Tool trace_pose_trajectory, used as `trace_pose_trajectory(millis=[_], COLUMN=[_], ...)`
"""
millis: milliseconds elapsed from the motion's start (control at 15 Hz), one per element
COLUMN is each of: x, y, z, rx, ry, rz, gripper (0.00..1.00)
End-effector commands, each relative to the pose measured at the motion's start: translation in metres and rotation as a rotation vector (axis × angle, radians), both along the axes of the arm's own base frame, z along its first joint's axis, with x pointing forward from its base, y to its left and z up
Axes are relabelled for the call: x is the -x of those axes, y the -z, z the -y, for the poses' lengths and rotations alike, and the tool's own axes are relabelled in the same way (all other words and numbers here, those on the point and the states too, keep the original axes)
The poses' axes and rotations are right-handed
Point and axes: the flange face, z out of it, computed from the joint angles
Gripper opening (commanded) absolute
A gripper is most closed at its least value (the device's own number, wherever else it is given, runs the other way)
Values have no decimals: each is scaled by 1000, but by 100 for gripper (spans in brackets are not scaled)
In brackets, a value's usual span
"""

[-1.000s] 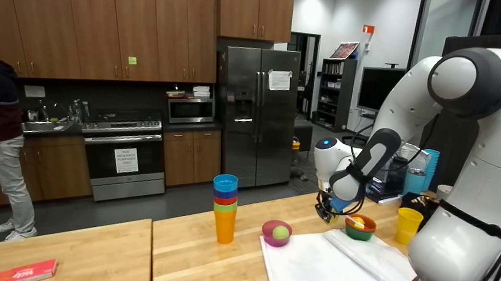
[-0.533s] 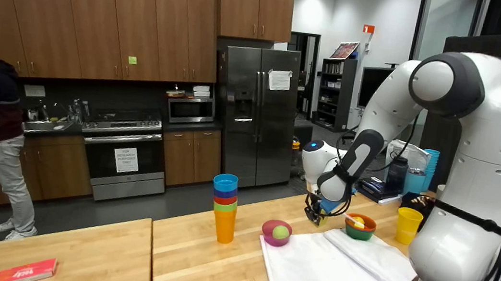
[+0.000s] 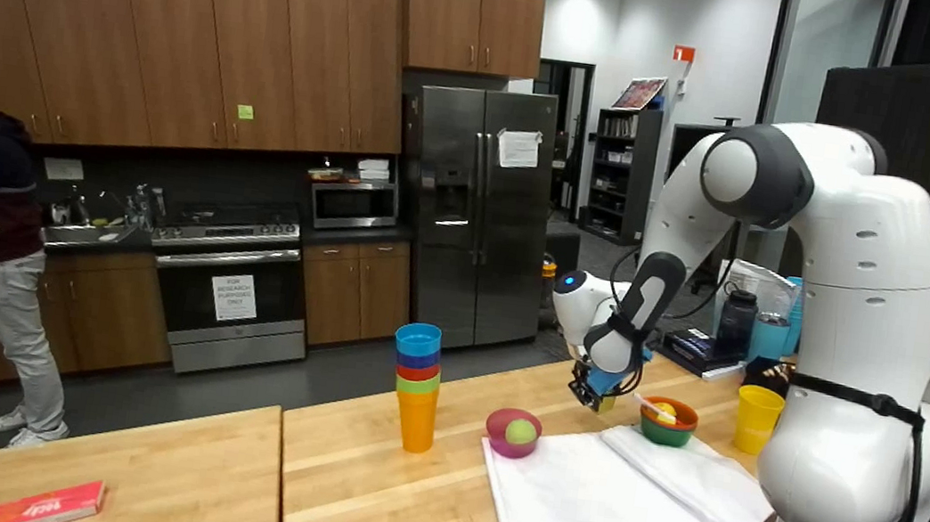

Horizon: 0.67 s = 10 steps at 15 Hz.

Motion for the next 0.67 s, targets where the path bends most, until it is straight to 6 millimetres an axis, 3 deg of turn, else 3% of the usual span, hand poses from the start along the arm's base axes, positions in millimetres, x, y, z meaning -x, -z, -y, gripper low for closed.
trace_pose_trajectory(millis=[0, 400, 467, 533, 600], x=[-20, -29, -29, -27, -27], y=[20, 47, 49, 39, 41], z=[7, -2, -1, 0, 0], rx=[21, -38, -42, -27, -37], ry=[-6, -60, -54, -39, -43], rz=[-3, -60, -92, -55, -67], gripper=[39, 39, 89, 66, 70])
